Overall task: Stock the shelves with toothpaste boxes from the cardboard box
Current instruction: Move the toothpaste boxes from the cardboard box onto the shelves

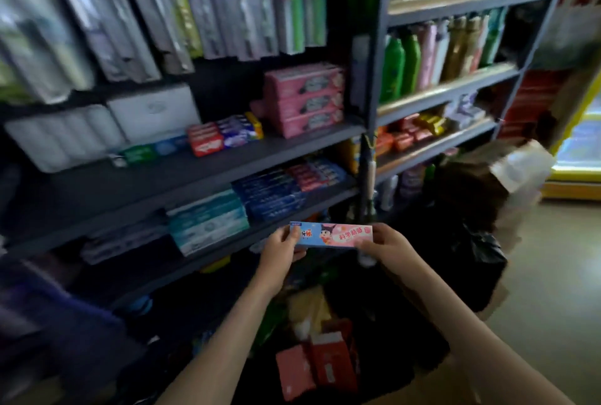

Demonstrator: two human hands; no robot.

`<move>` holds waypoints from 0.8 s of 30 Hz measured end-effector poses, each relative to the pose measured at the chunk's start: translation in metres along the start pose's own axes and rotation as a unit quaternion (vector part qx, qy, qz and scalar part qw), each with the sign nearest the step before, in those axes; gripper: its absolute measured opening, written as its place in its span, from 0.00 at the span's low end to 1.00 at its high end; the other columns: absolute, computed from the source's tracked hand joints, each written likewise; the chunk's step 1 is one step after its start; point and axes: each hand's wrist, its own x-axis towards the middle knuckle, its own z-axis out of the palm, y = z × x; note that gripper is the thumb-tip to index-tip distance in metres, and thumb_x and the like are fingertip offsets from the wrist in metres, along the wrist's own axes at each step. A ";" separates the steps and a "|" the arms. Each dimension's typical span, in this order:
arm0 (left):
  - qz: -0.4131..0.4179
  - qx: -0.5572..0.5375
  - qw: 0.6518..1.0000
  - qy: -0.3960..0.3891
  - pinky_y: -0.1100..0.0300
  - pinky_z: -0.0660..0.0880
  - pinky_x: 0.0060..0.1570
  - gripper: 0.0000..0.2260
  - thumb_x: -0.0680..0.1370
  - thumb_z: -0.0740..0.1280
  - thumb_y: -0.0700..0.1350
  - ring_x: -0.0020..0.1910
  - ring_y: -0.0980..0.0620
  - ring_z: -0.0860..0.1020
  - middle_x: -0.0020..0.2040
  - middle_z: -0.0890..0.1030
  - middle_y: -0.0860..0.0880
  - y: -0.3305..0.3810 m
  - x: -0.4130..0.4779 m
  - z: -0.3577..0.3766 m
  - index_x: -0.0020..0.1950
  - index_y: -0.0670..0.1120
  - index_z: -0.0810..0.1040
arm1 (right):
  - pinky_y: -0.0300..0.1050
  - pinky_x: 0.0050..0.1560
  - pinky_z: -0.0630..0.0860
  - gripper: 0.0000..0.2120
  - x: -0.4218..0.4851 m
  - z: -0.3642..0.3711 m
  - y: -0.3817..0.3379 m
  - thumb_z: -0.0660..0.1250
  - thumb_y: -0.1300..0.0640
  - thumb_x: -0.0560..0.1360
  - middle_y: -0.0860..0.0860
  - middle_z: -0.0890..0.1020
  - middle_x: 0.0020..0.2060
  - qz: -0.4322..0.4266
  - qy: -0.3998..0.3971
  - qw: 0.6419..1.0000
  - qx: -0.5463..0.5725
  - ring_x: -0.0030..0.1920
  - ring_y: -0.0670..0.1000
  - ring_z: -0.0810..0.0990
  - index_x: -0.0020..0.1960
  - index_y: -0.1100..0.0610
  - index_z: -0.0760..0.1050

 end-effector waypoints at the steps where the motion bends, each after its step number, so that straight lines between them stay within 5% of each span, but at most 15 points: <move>1: 0.008 -0.005 1.000 0.027 0.56 0.80 0.48 0.12 0.82 0.61 0.48 0.49 0.49 0.80 0.50 0.79 0.45 0.008 0.003 -0.021 0.60 0.42 0.75 | 0.44 0.43 0.77 0.17 0.008 0.018 -0.019 0.73 0.56 0.71 0.50 0.83 0.45 -0.016 -0.017 1.000 -0.012 0.42 0.48 0.81 0.58 0.58 0.75; 5: 0.056 0.017 0.988 0.144 0.64 0.78 0.36 0.11 0.81 0.61 0.52 0.41 0.54 0.80 0.49 0.79 0.49 0.037 0.011 -0.095 0.58 0.47 0.72 | 0.46 0.43 0.78 0.13 0.033 0.080 -0.085 0.72 0.51 0.73 0.49 0.82 0.46 -0.089 -0.080 0.991 -0.060 0.43 0.50 0.82 0.55 0.53 0.75; 10: 0.115 0.018 0.963 0.242 0.49 0.78 0.52 0.09 0.80 0.63 0.51 0.48 0.50 0.79 0.54 0.79 0.47 0.066 0.021 -0.179 0.56 0.47 0.71 | 0.46 0.49 0.75 0.19 0.064 0.154 -0.159 0.69 0.50 0.75 0.51 0.80 0.54 -0.180 -0.142 0.964 -0.138 0.51 0.51 0.78 0.62 0.56 0.72; 15: 0.141 0.090 0.915 0.368 0.60 0.67 0.45 0.13 0.82 0.60 0.48 0.50 0.50 0.75 0.52 0.76 0.49 0.077 0.030 -0.260 0.62 0.43 0.72 | 0.39 0.37 0.70 0.24 0.086 0.242 -0.218 0.69 0.48 0.74 0.51 0.77 0.53 -0.219 -0.191 0.938 -0.188 0.46 0.50 0.77 0.67 0.53 0.68; 21: 0.050 0.101 0.892 0.438 0.53 0.69 0.58 0.18 0.83 0.56 0.48 0.63 0.43 0.73 0.66 0.74 0.42 0.060 0.050 -0.338 0.71 0.42 0.68 | 0.43 0.53 0.71 0.22 0.098 0.352 -0.244 0.68 0.53 0.76 0.56 0.77 0.60 -0.253 -0.210 0.918 -0.223 0.59 0.55 0.76 0.67 0.58 0.69; 24: 0.050 0.085 0.893 0.439 0.52 0.69 0.63 0.20 0.82 0.58 0.42 0.66 0.44 0.71 0.69 0.71 0.42 0.049 0.065 -0.363 0.74 0.42 0.63 | 0.41 0.50 0.69 0.20 0.101 0.394 -0.245 0.65 0.54 0.78 0.57 0.77 0.61 -0.255 -0.226 0.910 -0.234 0.59 0.55 0.76 0.67 0.59 0.69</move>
